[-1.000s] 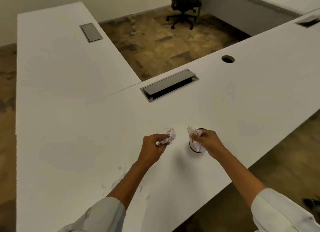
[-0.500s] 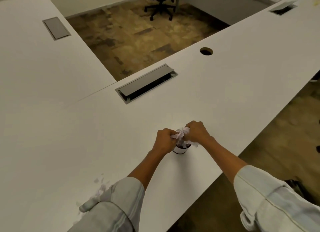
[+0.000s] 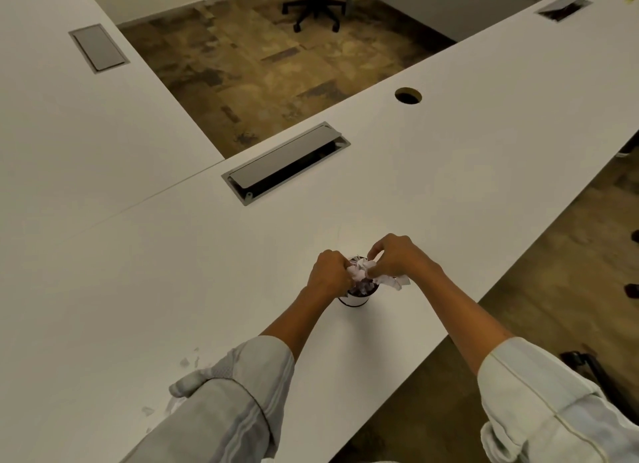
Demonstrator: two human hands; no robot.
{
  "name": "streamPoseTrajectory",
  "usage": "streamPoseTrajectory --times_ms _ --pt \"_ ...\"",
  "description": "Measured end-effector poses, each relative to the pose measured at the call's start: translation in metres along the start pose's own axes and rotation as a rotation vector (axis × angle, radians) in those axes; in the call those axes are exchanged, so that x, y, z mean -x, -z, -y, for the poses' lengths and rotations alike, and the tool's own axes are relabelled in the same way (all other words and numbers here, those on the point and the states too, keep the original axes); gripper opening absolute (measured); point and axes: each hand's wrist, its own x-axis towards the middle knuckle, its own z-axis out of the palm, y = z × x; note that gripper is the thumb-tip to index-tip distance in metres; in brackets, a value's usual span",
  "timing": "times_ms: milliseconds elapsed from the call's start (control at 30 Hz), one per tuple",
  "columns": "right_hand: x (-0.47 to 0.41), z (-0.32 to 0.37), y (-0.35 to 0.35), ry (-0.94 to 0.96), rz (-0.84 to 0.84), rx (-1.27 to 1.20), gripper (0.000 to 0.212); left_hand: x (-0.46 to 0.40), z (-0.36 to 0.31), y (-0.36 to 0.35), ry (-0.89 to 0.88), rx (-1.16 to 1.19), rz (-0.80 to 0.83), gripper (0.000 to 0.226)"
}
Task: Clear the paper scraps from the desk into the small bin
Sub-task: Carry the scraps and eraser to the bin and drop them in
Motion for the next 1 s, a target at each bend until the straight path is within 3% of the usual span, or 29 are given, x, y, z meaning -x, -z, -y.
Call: streamPoseTrajectory --times_ms 167,267,433,600,800,1000 --pt "-0.001 0.0 0.008 -0.011 -0.016 0.007 0.033 0.0 0.002 0.011 -0.024 0.034 0.034 0.074" --pt "-0.003 0.002 0.012 -0.011 -0.046 0.006 0.028 0.0 0.002 0.018 0.018 0.064 0.048 0.089" --pt "-0.015 0.008 -0.002 0.045 -0.242 -0.18 0.014 0.0 0.001 0.015 0.07 0.18 -0.029 0.074" --pt "-0.017 0.003 -0.047 0.134 -0.462 -0.46 0.006 0.005 0.004 0.009 0.015 0.251 -0.129 0.059" --pt "-0.011 -0.008 -0.061 0.208 -0.482 -0.54 0.006 0.013 0.016 0.011 -0.08 0.37 -0.162 0.057" --pt "0.002 -0.029 -0.034 0.226 -0.495 -0.548 0.015 0.016 0.026 0.007 -0.164 0.338 -0.19 0.046"
